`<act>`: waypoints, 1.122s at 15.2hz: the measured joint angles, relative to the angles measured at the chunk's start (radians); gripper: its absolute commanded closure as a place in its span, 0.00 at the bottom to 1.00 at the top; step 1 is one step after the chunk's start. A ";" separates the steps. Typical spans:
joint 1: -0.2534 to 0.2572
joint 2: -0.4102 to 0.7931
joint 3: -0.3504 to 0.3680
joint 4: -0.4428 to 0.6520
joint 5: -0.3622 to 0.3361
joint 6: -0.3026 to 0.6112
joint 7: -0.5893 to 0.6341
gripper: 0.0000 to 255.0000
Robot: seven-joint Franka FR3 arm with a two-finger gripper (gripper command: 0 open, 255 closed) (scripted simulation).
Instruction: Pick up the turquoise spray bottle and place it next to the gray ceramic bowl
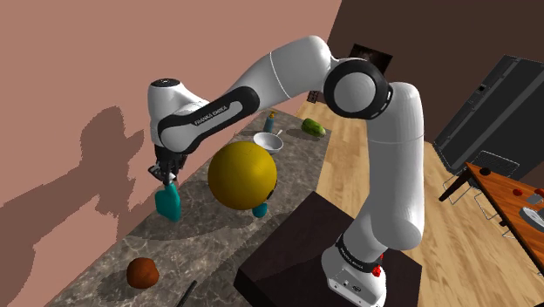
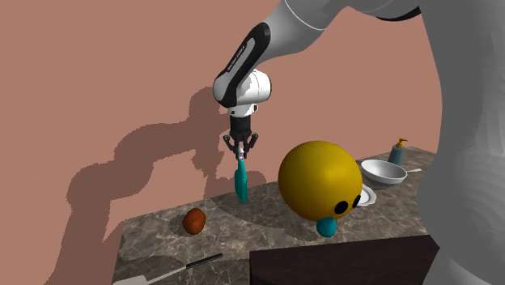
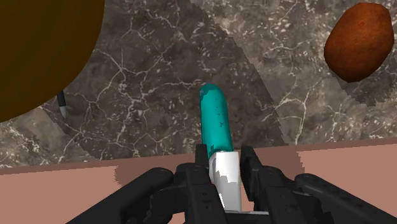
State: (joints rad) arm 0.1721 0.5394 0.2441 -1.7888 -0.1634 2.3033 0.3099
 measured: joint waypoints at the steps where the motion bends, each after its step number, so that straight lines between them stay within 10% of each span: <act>1: -0.002 -0.010 0.002 0.000 0.003 -0.010 -0.002 1.00; 17: -0.015 -0.125 0.024 0.055 0.041 -0.176 -0.025 1.00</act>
State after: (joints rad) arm 0.1568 0.4144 0.2680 -1.7343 -0.1220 2.1273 0.2850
